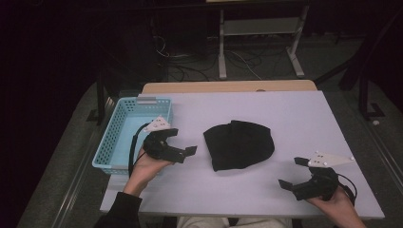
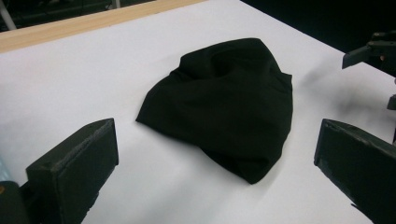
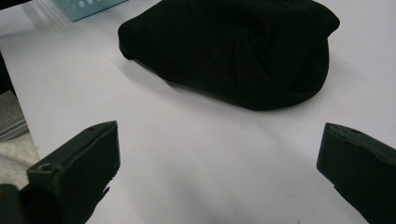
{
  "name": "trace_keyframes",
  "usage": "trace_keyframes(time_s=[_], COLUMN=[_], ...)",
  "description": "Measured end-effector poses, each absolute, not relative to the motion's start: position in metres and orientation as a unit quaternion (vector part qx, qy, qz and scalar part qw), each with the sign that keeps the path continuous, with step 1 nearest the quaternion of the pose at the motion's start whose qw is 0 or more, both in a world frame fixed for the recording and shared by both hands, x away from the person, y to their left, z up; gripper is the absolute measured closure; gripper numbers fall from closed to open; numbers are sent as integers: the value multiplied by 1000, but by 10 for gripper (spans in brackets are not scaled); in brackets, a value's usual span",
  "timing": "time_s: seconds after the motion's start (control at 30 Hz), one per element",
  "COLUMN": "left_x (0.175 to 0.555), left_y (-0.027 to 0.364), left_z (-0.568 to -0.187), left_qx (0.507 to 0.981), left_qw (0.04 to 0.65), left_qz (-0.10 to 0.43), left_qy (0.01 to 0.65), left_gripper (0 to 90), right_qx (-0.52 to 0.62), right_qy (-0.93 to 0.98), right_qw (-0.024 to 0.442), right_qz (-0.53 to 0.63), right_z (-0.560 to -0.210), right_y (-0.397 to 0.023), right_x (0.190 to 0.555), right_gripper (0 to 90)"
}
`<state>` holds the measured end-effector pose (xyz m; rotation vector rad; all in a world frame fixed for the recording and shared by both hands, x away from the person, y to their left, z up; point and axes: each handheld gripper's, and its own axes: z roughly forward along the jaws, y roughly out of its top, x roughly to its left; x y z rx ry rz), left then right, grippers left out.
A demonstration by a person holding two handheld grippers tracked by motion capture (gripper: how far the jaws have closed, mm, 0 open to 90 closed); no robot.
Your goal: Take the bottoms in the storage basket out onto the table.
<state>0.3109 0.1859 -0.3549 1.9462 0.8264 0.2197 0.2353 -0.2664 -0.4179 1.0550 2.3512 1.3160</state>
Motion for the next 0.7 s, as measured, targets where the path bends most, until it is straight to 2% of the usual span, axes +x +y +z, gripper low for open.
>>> trace_keyframes(time_s=[0.7], left_x=[273], left_y=[216], left_z=[-378], left_qx=[789], left_qw=[488], left_qz=[114], left_qy=[356], left_gripper=[0], right_qx=[361], right_qy=[806], right_qw=[123], right_qz=[453], right_z=[-418], right_y=[-266], right_x=[236], right_gripper=[0])
